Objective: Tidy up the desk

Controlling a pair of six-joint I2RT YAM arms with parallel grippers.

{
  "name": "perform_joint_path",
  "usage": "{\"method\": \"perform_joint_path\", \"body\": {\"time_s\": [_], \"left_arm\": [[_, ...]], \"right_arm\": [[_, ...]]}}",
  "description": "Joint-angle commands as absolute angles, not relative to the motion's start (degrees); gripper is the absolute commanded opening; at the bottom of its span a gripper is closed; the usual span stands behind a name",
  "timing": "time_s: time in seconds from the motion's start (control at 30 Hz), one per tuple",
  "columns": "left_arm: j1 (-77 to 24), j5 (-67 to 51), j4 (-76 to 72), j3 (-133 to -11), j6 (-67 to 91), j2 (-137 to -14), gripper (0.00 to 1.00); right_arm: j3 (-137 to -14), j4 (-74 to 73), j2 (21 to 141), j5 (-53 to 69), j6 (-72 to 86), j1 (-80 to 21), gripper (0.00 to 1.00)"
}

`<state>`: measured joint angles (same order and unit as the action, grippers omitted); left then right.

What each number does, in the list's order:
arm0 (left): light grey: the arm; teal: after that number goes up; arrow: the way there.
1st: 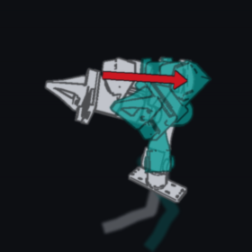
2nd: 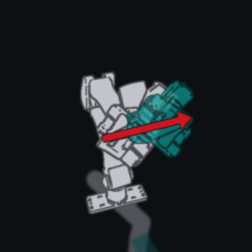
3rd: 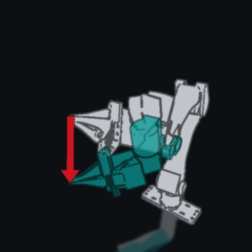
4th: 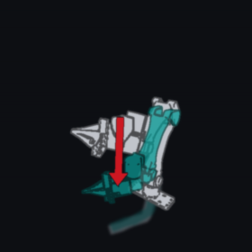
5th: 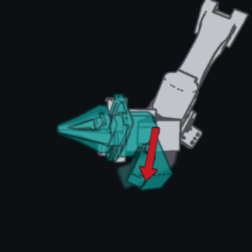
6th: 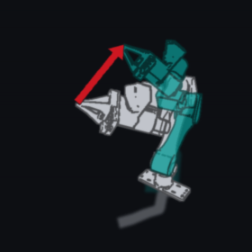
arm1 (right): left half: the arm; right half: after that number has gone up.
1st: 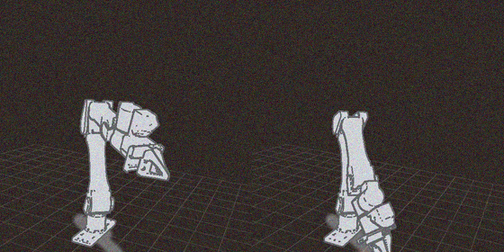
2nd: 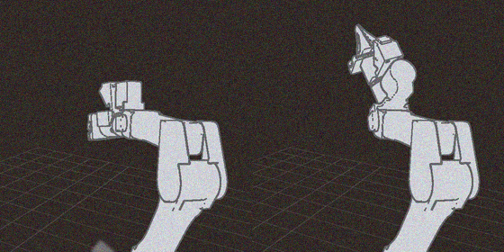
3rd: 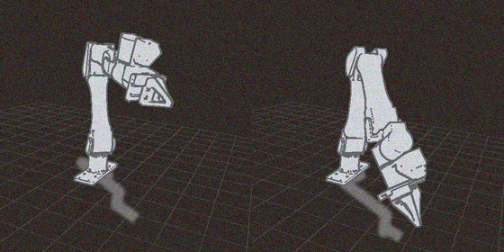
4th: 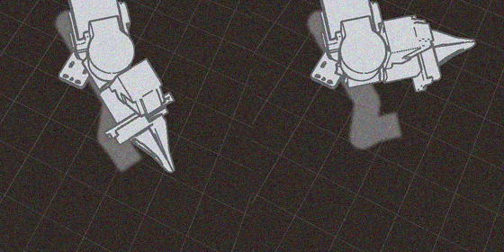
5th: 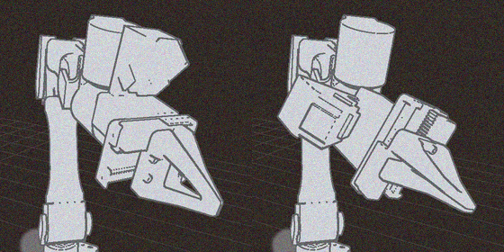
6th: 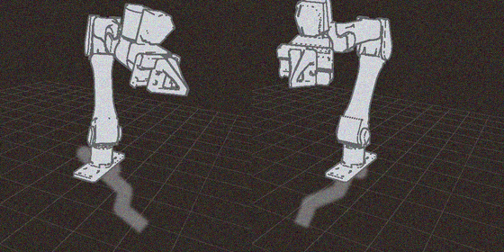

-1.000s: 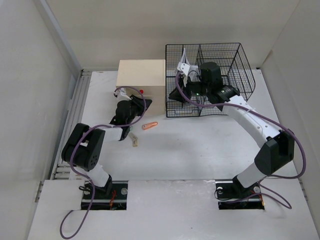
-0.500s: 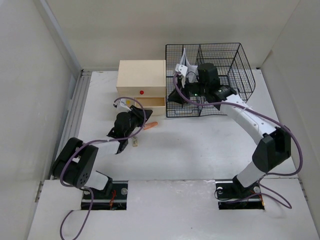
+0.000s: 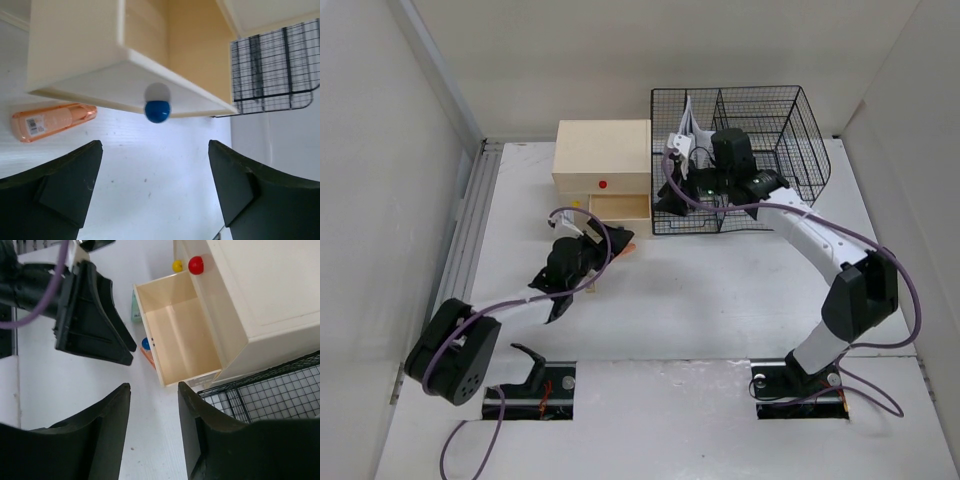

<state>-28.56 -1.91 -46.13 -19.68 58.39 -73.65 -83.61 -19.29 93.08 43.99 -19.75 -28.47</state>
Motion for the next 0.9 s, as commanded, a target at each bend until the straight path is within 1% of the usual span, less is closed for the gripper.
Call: {"method": "perform_joint_path", "body": {"time_s": [0.0,0.1,0.13,0.17,0.2,0.23,0.27,0.3,0.37,0.4,0.43,0.47,0.53,0.57,0.63,0.67,0.73,0.77,0.87], "left_arm": [[-29.61,-1.67,-42.55,-20.04,56.08,-67.16,0.85],[-30.93,-0.18,-36.66,-21.36,54.49,-59.96,0.86],[-30.94,0.35,-35.17,-21.88,53.88,-57.94,0.83],[-31.72,0.35,-32.11,-21.88,53.35,-55.92,0.77],[-32.51,1.13,-30.34,-21.88,53.35,-51.29,0.69],[-32.52,1.84,-28.41,-22.49,52.57,-48.8,0.55],[-33.3,2.63,-26.13,-23.54,51.86,-46.26,0.12],[-33.31,5.68,-19.75,-24.51,50.29,-41.18,0.0],[-33.83,9.47,-13.22,-28.28,47.74,-36.32,0.0],[-33.84,13.93,-7.27,-29.61,46.42,-33.95,0.0],[-33.84,16.15,-4.6,-30.84,45.28,-29.31,0.0],[-33.84,18.17,-2.13,-32.07,43.26,-27.27,0.0],[-33.84,23.61,4.53,-35.58,42.45,-22.27,0.0],[-33.84,24.77,6.22,-36.64,41.67,-20.93,0.0],[-33.84,27.58,10.17,-39.19,41.66,-18.73,0.0],[-33.84,28.47,10.98,-39.81,41.66,-16.89,0.0],[-33.84,29.7,11.86,-40.51,39.48,-15.47,0.0],[-33.84,31.71,13.69,-41.21,38.85,-14.77,0.0],[-33.84,33.39,17.82,-42.36,36.92,-14.77,0.0]], "right_arm": [[-85.96,-21.88,93.52,47.2,-24.25,-28.13,0.49],[-85.96,-22.68,93.52,47.81,-27.68,-28.13,0.5],[-85.96,-23.55,93.52,47.81,-29.16,-28.13,0.5],[-85.96,-23.55,92.99,47.81,-29.88,-28.13,0.48],[-85.96,-24.25,92.99,45.9,-30.93,-28.13,0.44],[-85.96,-24.26,91.94,44.66,-32.24,-28.82,0.33],[-84.83,-24.26,91.15,43.0,-35.39,-29.44,0.25],[-84.03,-24.26,89.4,39.5,-37.51,-30.14,0.2],[-81.23,-24.26,87.9,36.58,-45.3,-33.3,0.16],[-80.34,-24.26,87.19,34.91,-48.05,-34.79,0.16],[-79.37,-24.26,86.32,31.85,-50.43,-37.85,0.16],[-78.32,-22.87,86.31,29.64,-51.49,-39.45,0.16],[-76.99,-21.19,87.27,24.99,-52.64,-42.17,0.01],[-76.38,-19.79,87.97,23.4,-52.65,-44.54,0.0],[-75.85,-17.68,90.42,19.62,-52.65,-47.18,0.0],[-75.24,-16.62,91.31,15.16,-52.65,-49.89,0.0],[-75.23,-13.46,94.37,10.4,-52.65,-52.46,0.0],[-75.23,-12.75,95.61,5.5,-52.65,-53.69,0.0],[-78.83,-12.22,100.87,-1.73,-52.65,-57.56,0.0]]}}
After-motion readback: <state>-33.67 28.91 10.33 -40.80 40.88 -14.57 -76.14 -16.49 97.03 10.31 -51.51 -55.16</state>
